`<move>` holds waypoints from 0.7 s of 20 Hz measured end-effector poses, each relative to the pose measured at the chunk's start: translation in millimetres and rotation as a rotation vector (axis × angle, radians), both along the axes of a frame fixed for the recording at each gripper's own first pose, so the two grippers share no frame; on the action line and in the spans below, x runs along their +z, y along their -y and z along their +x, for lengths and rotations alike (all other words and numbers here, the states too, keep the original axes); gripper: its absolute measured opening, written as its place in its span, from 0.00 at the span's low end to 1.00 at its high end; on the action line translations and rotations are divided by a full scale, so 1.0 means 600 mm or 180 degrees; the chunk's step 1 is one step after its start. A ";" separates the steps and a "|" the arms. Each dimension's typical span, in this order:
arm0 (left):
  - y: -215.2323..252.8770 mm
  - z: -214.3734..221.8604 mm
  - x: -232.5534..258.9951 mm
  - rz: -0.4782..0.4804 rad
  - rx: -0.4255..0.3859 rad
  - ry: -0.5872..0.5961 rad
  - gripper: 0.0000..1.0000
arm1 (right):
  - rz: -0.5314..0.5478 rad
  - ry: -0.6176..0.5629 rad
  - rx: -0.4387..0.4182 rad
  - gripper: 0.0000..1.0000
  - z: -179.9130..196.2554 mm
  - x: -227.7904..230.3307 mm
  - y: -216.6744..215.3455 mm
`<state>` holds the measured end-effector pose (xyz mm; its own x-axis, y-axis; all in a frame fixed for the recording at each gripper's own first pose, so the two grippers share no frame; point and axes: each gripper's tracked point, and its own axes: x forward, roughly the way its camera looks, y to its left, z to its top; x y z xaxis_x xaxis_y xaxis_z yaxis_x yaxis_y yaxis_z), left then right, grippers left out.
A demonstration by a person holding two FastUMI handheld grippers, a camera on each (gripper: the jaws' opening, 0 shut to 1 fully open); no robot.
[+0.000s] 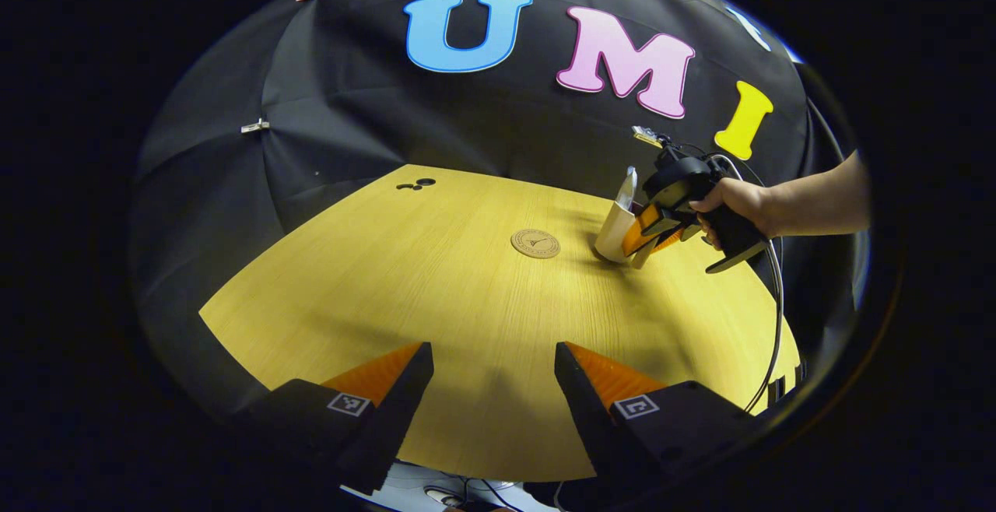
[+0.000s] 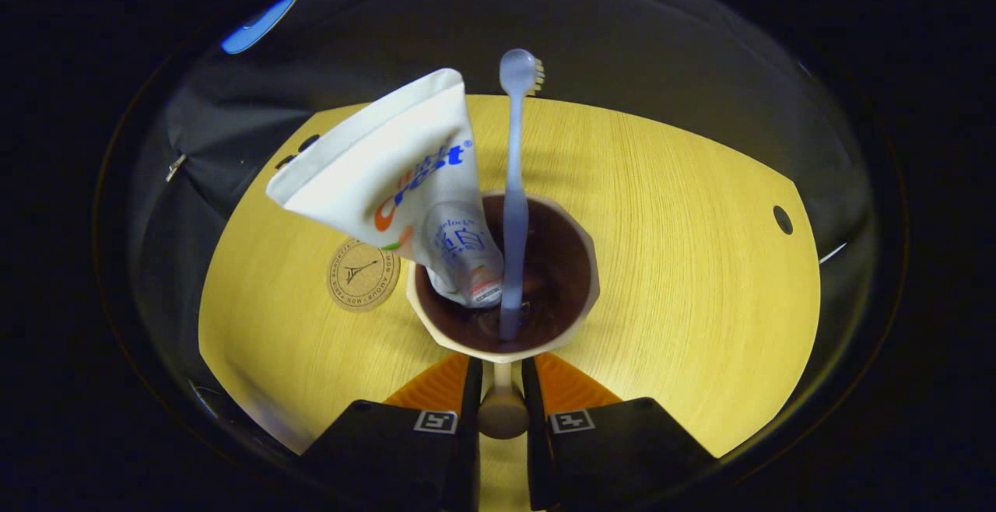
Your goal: Put the toothbrush and toothpaste on the desktop into the cup, then pick up the cup and place it on the coaster on the desktop.
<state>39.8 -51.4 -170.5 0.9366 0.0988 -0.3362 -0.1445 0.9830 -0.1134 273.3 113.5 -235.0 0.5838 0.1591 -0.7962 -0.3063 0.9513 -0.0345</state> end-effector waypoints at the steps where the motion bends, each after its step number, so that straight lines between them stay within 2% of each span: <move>1: 0.001 0.000 0.001 0.0007 -0.0006 -0.0003 0.98 | 0.0011 0.0039 0.0002 0.28 0.001 0.005 -0.001; 7: -0.001 0.003 -0.003 0.0013 -0.0030 -0.0010 0.98 | 0.0058 0.0155 0.0126 0.28 0.003 0.049 -0.036; 14: -0.019 -0.007 -0.001 -0.0006 0.0016 0.0031 0.98 | 0.0050 0.0228 0.0411 0.28 0.001 0.063 -0.141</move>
